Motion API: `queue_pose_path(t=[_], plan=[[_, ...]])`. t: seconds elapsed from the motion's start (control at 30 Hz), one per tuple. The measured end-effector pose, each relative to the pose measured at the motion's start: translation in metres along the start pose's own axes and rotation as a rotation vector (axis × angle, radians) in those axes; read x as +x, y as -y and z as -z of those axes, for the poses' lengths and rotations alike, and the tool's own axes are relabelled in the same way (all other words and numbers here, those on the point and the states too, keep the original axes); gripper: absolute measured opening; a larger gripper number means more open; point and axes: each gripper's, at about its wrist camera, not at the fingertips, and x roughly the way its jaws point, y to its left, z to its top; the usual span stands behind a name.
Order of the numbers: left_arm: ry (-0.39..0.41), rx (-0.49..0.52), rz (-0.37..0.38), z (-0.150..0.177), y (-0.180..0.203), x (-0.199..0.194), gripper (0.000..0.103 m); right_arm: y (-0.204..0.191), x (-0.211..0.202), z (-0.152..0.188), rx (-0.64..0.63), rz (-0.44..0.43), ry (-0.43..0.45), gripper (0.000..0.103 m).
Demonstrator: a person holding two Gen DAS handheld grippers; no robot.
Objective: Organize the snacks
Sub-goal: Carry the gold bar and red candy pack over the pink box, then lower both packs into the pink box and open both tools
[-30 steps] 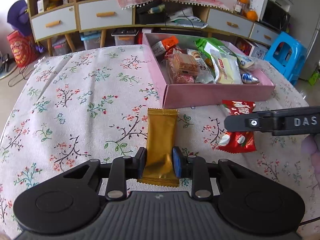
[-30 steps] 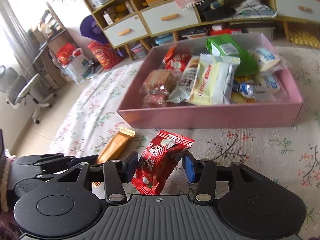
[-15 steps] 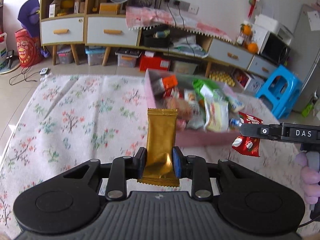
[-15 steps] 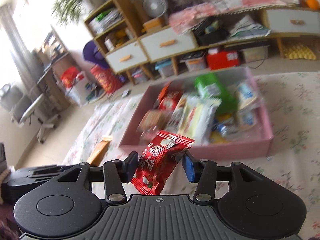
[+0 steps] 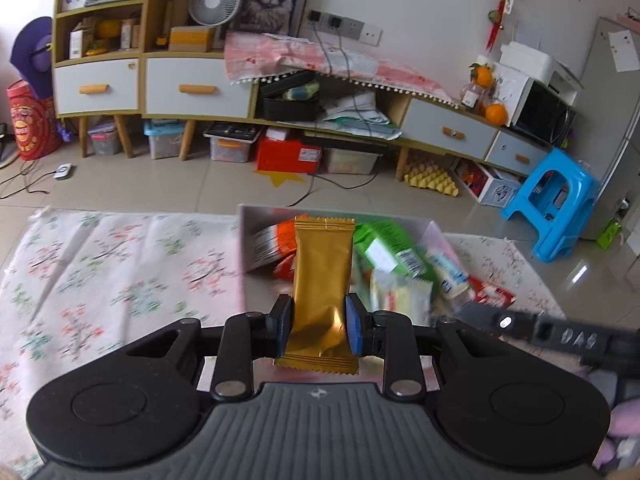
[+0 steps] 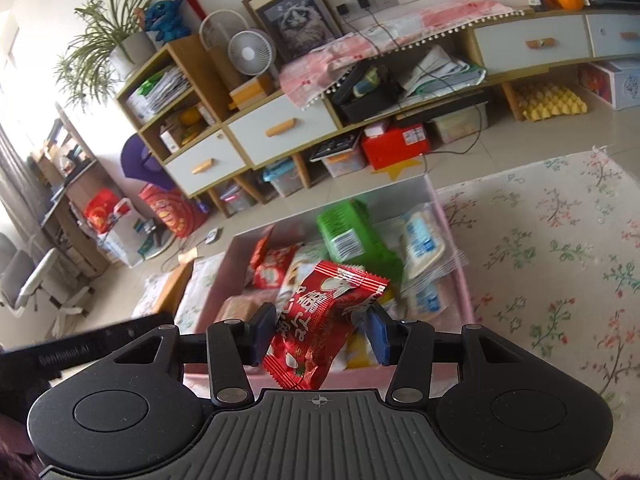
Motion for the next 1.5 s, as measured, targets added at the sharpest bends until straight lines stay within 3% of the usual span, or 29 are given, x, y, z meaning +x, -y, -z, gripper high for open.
queue_pose_path(t=[0.23, 0.37, 0.57, 0.93, 1.0, 1.03, 1.13, 1.5], plan=[[-0.037, -0.007, 0.052, 0.0, 0.019, 0.034, 0.026, 0.005, 0.014, 0.001, -0.014, 0.003, -0.014, 0.048], [-0.075, -0.006, 0.027, 0.005, 0.019, 0.046, 0.026, 0.005, 0.02, 0.003, -0.018, 0.006, -0.026, 0.048], [-0.092, -0.008, -0.042, 0.01, 0.005, 0.047, 0.026, 0.004, 0.027, 0.001, -0.018, 0.006, -0.031, 0.049], [-0.068, 0.033, 0.025, 0.012, 0.005, 0.039, 0.028, 0.0, 0.036, 0.001, -0.024, -0.007, -0.044, 0.05], [-0.056, 0.038, 0.026, 0.011, 0.006, 0.037, 0.032, 0.001, 0.036, 0.0, -0.006, -0.015, -0.045, 0.06], [-0.058, 0.043, 0.029, 0.01, 0.007, 0.036, 0.034, 0.002, 0.034, -0.001, 0.009, -0.019, -0.041, 0.071], [-0.054, 0.066, 0.028, 0.011, 0.012, 0.031, 0.042, 0.003, 0.029, -0.005, 0.025, -0.021, -0.031, 0.072], [-0.058, 0.046, -0.059, 0.026, 0.026, -0.017, 0.09, -0.001, -0.017, -0.013, 0.05, 0.023, 0.001, 0.085]])
